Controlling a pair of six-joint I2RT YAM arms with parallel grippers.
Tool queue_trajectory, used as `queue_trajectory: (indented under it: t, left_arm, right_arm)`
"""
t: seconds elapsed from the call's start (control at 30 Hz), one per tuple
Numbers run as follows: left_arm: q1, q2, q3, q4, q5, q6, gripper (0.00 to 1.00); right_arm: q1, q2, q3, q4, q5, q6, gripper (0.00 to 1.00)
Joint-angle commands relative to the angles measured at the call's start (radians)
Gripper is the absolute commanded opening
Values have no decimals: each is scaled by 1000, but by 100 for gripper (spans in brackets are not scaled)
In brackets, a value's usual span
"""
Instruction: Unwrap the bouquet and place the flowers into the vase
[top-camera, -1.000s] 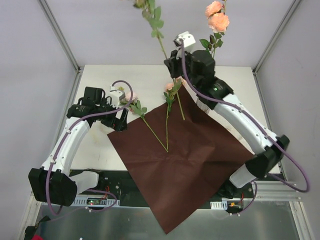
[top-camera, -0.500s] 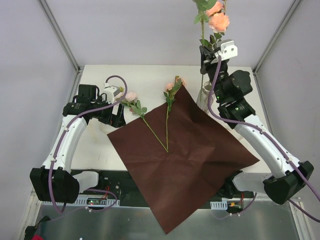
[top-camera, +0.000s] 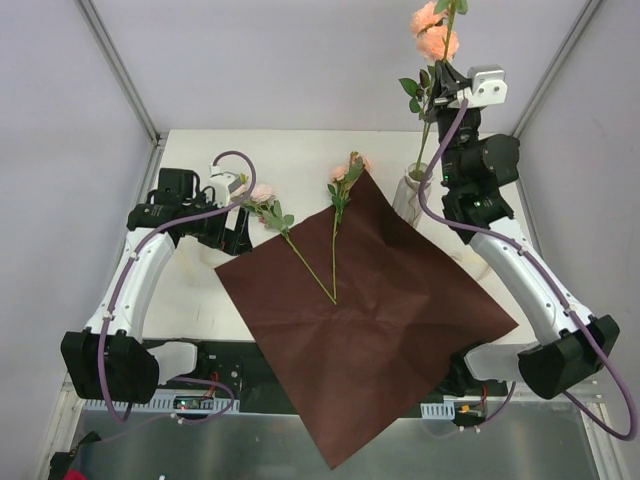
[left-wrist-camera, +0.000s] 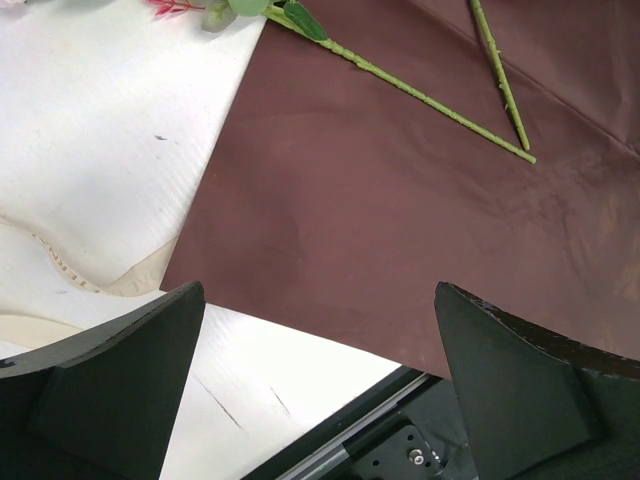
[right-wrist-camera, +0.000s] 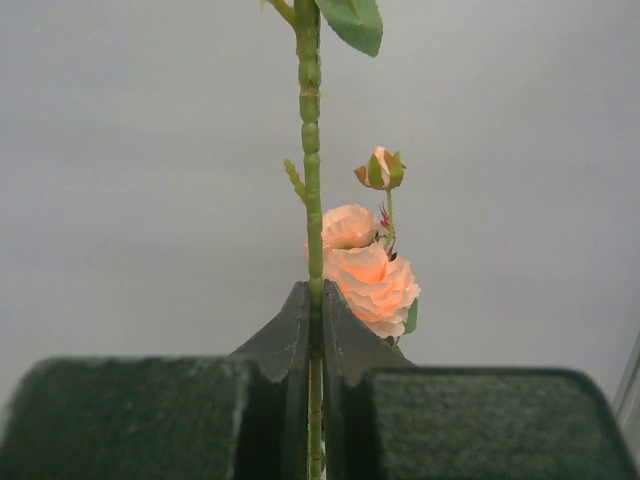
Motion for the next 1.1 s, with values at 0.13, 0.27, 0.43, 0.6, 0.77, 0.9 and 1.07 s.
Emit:
queue_trajectory:
  t: [0.13, 0.27, 0.43, 0.6, 0.77, 0.9, 1.07]
  left_arm:
    - [8, 16, 24, -3, 23, 24, 99]
    - [9, 13, 22, -3, 23, 24, 99]
    - [9, 6, 18, -3, 20, 27, 99]
    - [9, -6, 18, -5, 18, 24, 99]
    - [9, -4, 19, -5, 18, 20, 99]
    - [9, -1, 25, -5, 26, 12, 99]
    - [9, -7, 25, -5, 15, 9, 99]
  right_arm:
    - [-37, 47, -41, 174, 70, -27, 1]
    - [-45, 56, -104, 203, 103, -33, 1]
    - [-48, 55, -162, 231, 141, -45, 1]
    - [-48, -10, -239, 211, 184, -2, 7]
    - [-47, -88, -283, 129, 202, 33, 49]
    - [-45, -134, -296, 42, 204, 87, 61]
    - [34, -197, -282, -119, 126, 95, 61]
